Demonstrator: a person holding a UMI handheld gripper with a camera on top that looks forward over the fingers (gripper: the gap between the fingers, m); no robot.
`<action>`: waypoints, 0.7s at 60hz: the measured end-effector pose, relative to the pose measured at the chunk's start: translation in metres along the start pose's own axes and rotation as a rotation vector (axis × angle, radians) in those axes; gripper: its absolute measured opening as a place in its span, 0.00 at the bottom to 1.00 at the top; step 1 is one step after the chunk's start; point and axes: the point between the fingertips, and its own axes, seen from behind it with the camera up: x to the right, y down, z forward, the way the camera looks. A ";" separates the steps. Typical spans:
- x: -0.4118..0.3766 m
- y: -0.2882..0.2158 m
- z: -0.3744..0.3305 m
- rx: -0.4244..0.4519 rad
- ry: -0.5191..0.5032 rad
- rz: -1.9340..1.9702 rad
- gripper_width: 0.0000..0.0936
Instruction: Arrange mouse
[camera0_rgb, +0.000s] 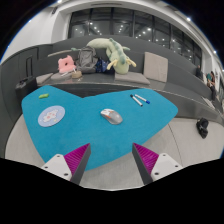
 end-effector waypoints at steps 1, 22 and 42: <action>0.000 0.000 0.002 0.001 0.000 0.002 0.91; -0.005 -0.011 0.102 0.024 0.003 -0.002 0.92; 0.009 -0.047 0.233 0.042 0.048 -0.019 0.91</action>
